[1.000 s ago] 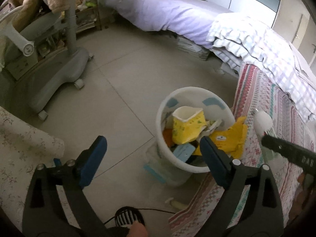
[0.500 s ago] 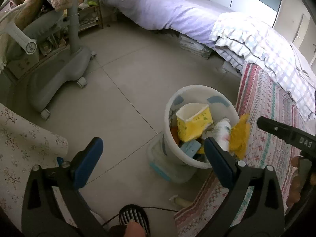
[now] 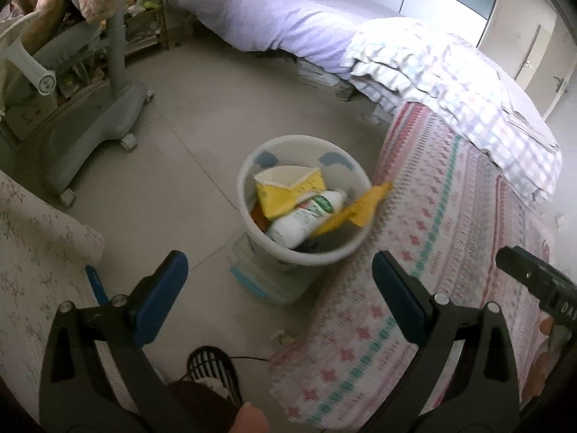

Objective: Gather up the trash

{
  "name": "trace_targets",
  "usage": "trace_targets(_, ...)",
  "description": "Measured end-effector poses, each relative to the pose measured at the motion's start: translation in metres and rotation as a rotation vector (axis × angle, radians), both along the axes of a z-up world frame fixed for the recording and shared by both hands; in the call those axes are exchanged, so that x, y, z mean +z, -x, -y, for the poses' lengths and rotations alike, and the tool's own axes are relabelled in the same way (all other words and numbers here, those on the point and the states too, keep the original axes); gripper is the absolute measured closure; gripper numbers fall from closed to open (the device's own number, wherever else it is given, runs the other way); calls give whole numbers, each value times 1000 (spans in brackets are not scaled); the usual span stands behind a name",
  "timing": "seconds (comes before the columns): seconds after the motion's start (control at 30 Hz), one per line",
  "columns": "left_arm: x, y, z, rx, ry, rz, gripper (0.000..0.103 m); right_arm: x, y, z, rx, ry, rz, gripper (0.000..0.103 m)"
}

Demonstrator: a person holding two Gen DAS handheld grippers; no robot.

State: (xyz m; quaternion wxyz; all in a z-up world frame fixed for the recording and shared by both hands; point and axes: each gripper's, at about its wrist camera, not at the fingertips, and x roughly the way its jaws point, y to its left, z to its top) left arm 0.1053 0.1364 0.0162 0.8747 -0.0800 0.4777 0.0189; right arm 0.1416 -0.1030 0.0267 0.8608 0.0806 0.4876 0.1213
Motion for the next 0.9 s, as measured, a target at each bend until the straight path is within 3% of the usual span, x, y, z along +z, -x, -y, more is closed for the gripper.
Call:
trace_targets(0.13, 2, 21, 18, -20, -26, 8, 2, 7, 29, 16, -30, 58, 11, 28)
trace_targets(0.43, 12, 80, 62, -77, -63, 84, 2, 20, 107, 58, -139, 151, 110, 18)
trace_targets(0.6, 12, 100, 75, -104, -67, 109, 1, 16, 147, 71, -208, 199, 176, 18)
trace_targets(0.9, 11, 112, 92, -122, -97, 156, 2, 7, 167, 82, -265, 244, 229, 18)
